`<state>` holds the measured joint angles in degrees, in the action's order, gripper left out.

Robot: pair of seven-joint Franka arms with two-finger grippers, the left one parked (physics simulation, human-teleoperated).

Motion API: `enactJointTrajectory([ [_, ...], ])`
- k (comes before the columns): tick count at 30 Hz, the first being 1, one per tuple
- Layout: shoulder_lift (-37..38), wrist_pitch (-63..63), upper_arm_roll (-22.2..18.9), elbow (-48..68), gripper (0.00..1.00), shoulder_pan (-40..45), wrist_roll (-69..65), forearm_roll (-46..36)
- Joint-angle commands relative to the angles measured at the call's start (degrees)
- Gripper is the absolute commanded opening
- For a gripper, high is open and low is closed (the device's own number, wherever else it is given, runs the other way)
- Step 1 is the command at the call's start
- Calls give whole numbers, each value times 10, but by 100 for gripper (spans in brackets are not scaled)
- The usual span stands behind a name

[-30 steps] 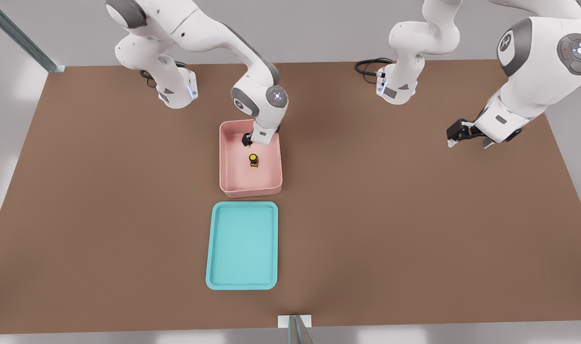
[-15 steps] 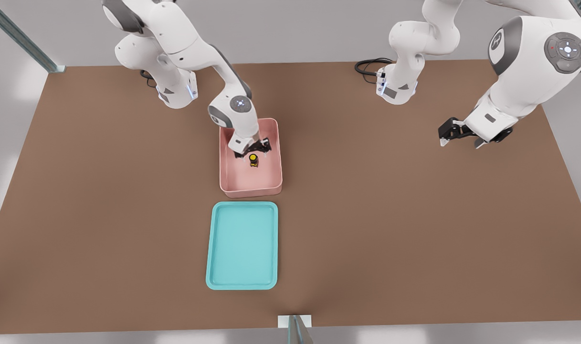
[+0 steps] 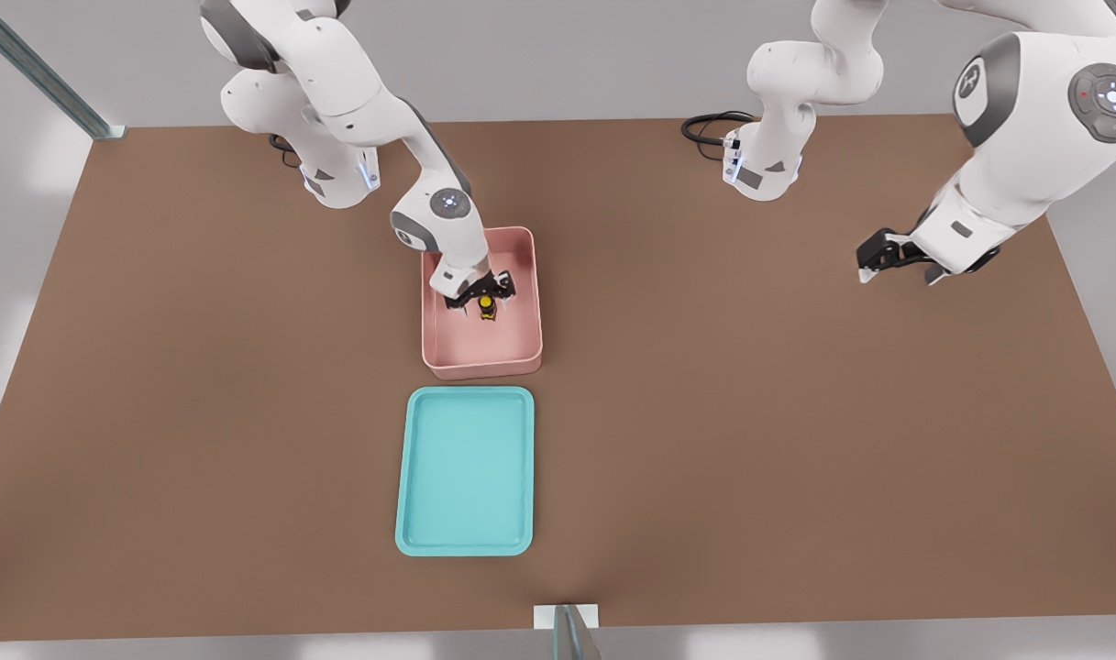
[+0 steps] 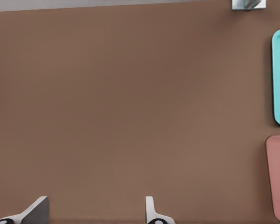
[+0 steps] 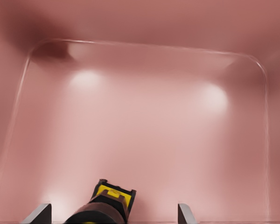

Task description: The left arm remains still, and the right arm places the button from the box into the tray

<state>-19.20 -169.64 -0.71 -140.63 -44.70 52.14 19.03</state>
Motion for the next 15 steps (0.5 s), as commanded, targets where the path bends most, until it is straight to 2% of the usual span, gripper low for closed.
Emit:
enactJointTrajectory([
  [1, -1, -17, 0, -2, 100, 0, 34, 2],
  [3, 0, -25, 1, -8, 98, 0, 35, 2],
  [6, 0, -25, 1, -5, 66, 0, 37, 2],
  [7, -1, -25, 1, -3, 60, 0, 39, 2],
  [11, -1, -25, 0, 1, 54, 4, 43, 2],
  [15, -1, -25, 0, 6, 42, 8, 38, 2],
])
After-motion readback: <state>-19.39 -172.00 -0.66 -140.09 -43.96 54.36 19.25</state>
